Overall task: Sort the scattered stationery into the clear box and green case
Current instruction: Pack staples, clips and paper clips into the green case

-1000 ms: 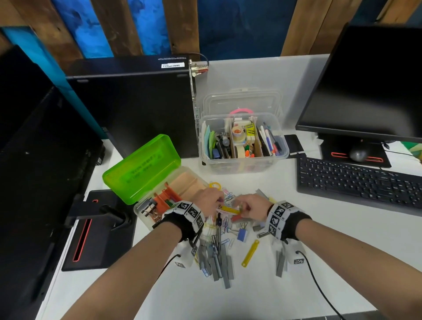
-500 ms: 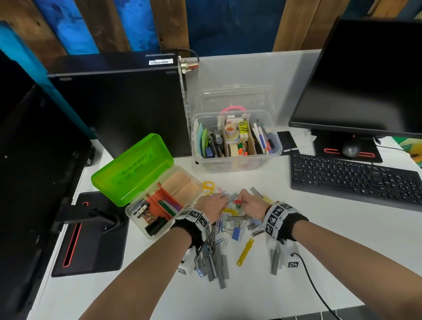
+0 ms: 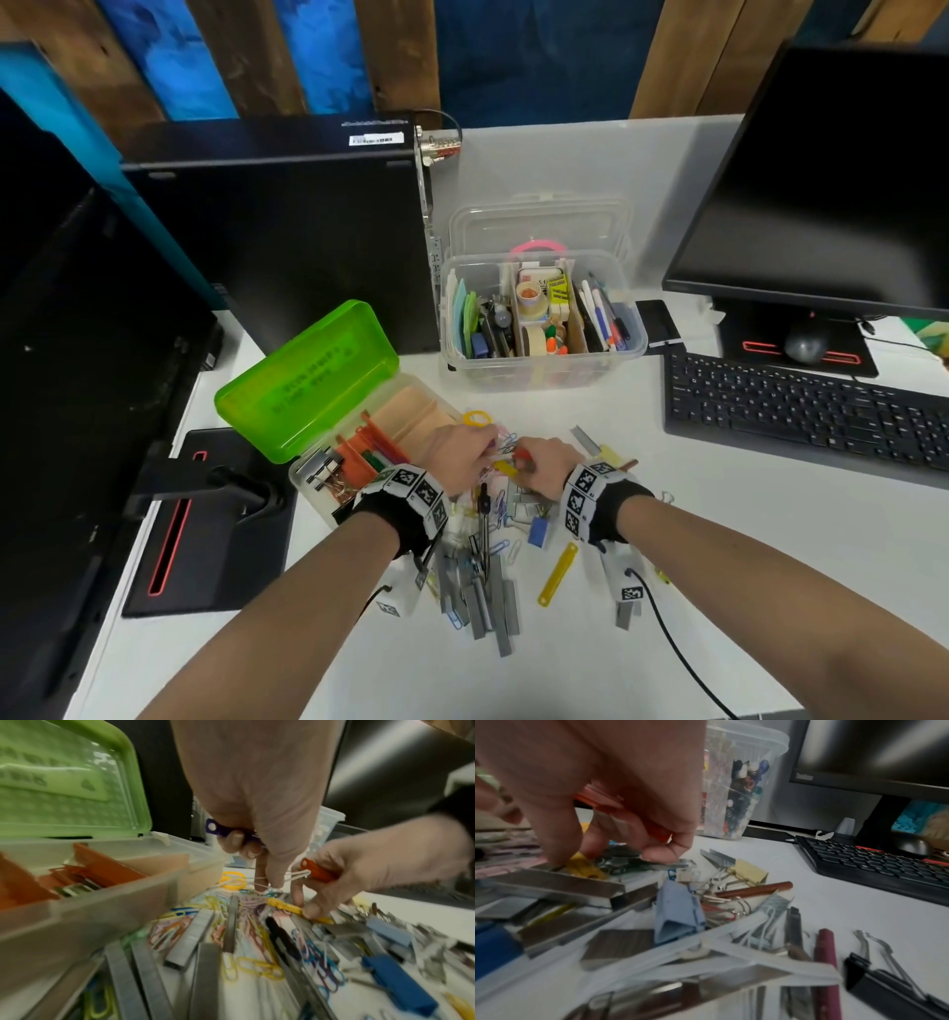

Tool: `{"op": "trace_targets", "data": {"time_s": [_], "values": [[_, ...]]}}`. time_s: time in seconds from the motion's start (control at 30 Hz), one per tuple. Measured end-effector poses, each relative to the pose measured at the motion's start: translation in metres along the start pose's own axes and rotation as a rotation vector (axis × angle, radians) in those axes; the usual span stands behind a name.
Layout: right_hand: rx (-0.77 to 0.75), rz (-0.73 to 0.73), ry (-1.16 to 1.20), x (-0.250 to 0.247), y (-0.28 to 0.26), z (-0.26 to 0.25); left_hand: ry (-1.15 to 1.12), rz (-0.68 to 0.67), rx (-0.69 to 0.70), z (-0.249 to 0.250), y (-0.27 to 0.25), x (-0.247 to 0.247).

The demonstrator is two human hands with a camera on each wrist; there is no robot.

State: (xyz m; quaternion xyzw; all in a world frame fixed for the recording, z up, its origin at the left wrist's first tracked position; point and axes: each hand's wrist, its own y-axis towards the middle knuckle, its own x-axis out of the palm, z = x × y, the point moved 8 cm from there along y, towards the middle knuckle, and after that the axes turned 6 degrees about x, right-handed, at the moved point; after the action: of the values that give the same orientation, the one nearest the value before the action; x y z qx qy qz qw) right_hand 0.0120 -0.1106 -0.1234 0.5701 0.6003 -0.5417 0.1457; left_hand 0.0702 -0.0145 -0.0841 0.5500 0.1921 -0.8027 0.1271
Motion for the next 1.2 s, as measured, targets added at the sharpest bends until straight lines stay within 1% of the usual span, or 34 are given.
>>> {"op": "trace_targets", "data": {"time_s": [0.17, 0.27, 0.33, 0.43, 0.53, 0.7, 0.8, 0.9, 0.97, 1.03, 1.1, 1.2], "values": [[-0.008, -0.065, -0.040, 0.003, 0.005, -0.004, -0.119, 0.045, -0.100, -0.014, -0.007, -0.007], [-0.025, -0.068, -0.026, -0.003, 0.006, -0.001, -0.179, 0.073, -0.130, -0.014, -0.008, -0.009], [-0.018, -0.076, 0.010, -0.010, 0.004, 0.004, -0.245, 0.070, -0.162, -0.014, -0.009, -0.007], [0.048, -0.032, 0.163, -0.022, 0.001, 0.022, -0.373, 0.044, -0.211, -0.017, -0.007, 0.001], [0.111, 0.008, 0.328, -0.028, -0.002, 0.040, -0.412, 0.059, -0.210, -0.015, -0.005, 0.003], [0.081, -0.024, 0.354, -0.023, -0.006, 0.046, -0.500, 0.156, -0.187, -0.009, -0.004, -0.006], [0.147, -0.039, 0.405, -0.021, -0.008, 0.054, -0.563, 0.197, -0.228, -0.012, -0.005, -0.008], [0.203, -0.004, 0.478, -0.025, -0.008, 0.061, -0.639, 0.201, -0.225, -0.011, -0.007, -0.008], [0.202, 0.029, 0.508, -0.030, -0.010, 0.061, -0.649, 0.195, -0.222, -0.011, -0.006, -0.007], [0.195, 0.044, 0.484, -0.034, -0.013, 0.059, -0.646, 0.190, -0.238, -0.013, -0.006, -0.006], [0.196, 0.035, 0.458, -0.035, -0.013, 0.058, -0.627, 0.186, -0.255, -0.015, -0.005, -0.004], [0.191, 0.015, 0.535, -0.033, -0.012, 0.056, -0.593, 0.161, -0.276, -0.015, -0.004, -0.002]]}}
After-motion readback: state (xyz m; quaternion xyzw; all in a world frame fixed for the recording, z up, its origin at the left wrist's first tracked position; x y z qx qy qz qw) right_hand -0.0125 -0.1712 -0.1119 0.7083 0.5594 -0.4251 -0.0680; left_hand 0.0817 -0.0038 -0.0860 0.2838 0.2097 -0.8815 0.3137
